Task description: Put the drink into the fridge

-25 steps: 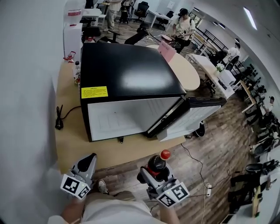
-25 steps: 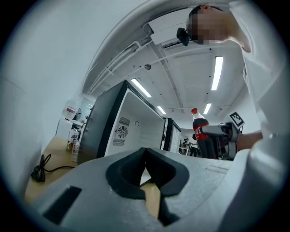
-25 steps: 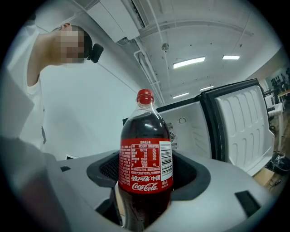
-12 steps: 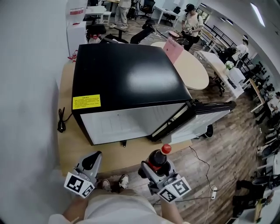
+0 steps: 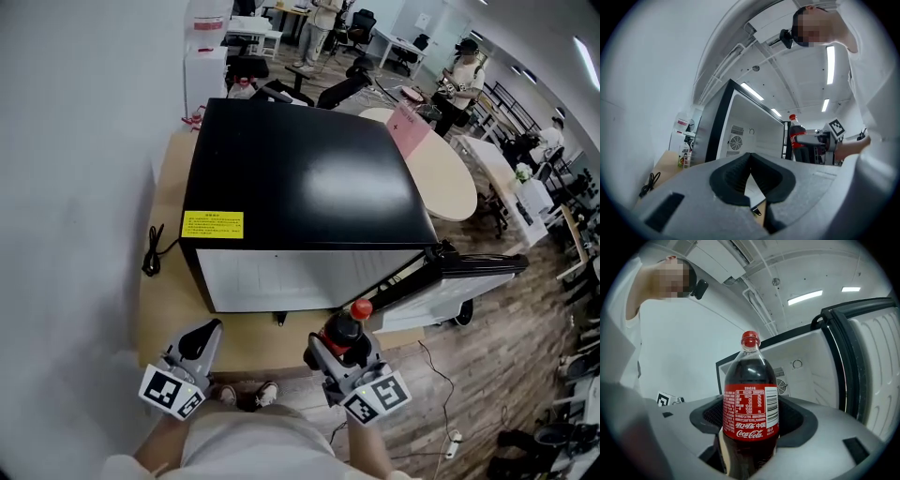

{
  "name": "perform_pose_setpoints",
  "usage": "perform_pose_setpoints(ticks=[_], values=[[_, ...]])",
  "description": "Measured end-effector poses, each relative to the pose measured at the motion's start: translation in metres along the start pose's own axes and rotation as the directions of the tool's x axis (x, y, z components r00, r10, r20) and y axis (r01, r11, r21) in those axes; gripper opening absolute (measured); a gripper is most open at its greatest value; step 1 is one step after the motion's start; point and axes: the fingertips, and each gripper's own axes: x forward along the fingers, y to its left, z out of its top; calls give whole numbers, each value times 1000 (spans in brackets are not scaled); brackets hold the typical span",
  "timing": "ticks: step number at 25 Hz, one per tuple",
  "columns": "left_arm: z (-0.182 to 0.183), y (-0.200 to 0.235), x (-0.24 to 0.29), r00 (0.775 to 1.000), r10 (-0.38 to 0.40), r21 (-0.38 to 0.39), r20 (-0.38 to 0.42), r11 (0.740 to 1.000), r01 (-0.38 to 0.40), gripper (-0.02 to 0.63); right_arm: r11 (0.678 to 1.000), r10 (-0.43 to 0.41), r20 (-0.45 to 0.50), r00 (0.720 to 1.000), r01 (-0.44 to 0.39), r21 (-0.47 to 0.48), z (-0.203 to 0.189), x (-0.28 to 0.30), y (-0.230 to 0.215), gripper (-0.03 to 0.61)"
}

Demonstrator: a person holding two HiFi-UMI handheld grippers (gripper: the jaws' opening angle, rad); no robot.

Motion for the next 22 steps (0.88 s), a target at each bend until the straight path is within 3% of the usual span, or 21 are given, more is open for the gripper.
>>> perform_pose_setpoints(ticks=[11,22], values=[[6,4,4,999,37,14,2,999,-37,13,997,51,-18,999,-52,-54,-7,52,-18,311],[4,8,6,997,71,23,-33,997,-70,13,994,72,-88,993,-79,-72,-48,107,-43,311]])
